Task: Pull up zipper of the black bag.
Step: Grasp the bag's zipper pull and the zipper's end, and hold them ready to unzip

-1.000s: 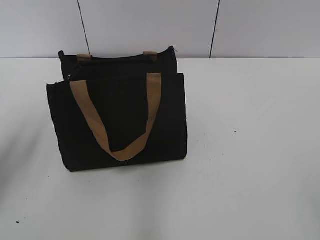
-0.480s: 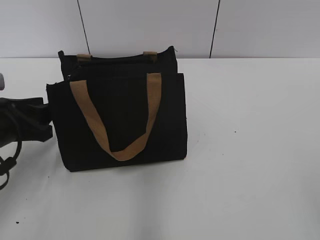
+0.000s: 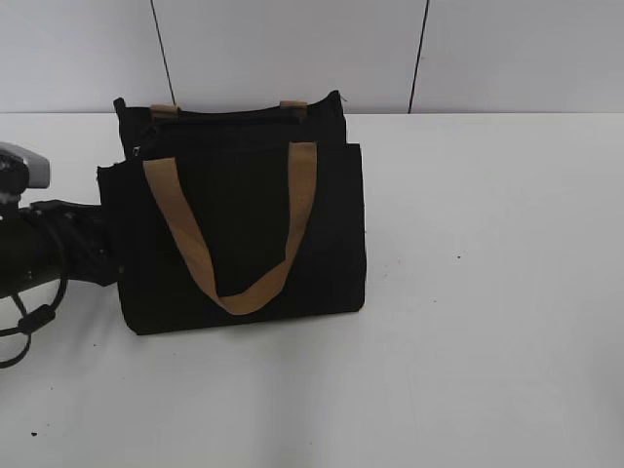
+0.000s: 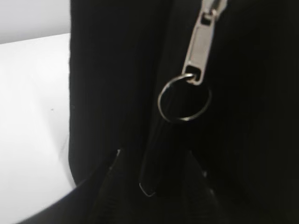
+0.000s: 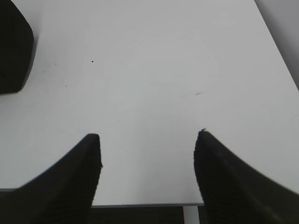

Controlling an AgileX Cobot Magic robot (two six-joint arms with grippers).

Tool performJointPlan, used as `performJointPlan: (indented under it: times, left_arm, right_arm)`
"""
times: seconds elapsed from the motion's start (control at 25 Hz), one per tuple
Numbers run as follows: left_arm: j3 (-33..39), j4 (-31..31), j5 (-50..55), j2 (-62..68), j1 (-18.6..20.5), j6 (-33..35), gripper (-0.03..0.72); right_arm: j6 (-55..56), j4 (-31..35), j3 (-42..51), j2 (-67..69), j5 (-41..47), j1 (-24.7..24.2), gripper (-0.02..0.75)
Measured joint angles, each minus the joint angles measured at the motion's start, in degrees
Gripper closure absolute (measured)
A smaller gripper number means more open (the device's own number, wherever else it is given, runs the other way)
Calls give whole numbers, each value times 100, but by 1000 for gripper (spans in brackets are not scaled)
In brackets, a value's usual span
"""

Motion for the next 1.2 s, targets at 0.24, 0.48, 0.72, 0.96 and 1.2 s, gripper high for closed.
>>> performJointPlan:
  times: [0.24, 0.48, 0.72, 0.96, 1.2]
  left_arm:
    - [-464, 202, -136, 756, 11, -6, 405]
    - [-712, 252, -444, 985, 11, -8, 508]
    - [-735, 215, -670, 998, 11, -8, 656]
    - [-589, 213, -343, 776, 11, 43, 656]
    - [-503, 330, 1071, -399, 11, 120, 656]
  right_arm:
    - [0, 0, 0, 0, 0, 0, 255]
    - [0, 0, 0, 0, 0, 0, 255]
    - [0, 0, 0, 0, 0, 0, 255]
    - [0, 0, 0, 0, 0, 0, 255]
    - [0, 0, 0, 0, 0, 0, 255]
